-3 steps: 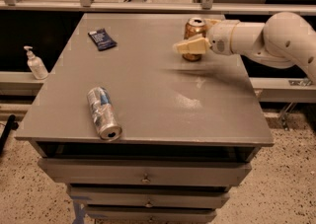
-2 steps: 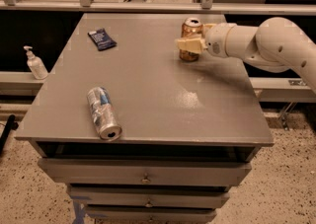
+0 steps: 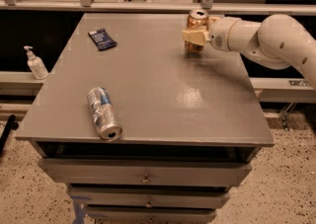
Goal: Move orange can near rxbar blueberry
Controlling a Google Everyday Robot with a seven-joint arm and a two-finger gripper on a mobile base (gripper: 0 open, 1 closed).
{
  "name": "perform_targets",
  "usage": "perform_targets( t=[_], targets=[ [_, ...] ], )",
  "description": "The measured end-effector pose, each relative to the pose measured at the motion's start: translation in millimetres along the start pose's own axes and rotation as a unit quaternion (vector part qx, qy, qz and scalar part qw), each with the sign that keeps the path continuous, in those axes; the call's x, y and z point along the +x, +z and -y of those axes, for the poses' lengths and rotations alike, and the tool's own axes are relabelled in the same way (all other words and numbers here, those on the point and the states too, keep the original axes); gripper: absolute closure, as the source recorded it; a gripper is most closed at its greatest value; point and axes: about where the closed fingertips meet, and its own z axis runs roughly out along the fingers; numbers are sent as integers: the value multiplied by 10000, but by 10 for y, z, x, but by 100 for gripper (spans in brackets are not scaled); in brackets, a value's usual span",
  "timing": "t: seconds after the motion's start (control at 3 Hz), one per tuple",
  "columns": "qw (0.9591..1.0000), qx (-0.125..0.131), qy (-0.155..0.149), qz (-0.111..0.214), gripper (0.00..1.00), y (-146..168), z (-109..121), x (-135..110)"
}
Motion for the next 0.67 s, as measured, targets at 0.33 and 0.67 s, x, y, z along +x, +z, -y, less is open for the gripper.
perform_targets(
  t=[0.33,0.67],
  targets=[
    [9991,-102,94,401,100,245,95,-357],
    [9963,-477,150,701,100,588,14,-703]
  ],
)
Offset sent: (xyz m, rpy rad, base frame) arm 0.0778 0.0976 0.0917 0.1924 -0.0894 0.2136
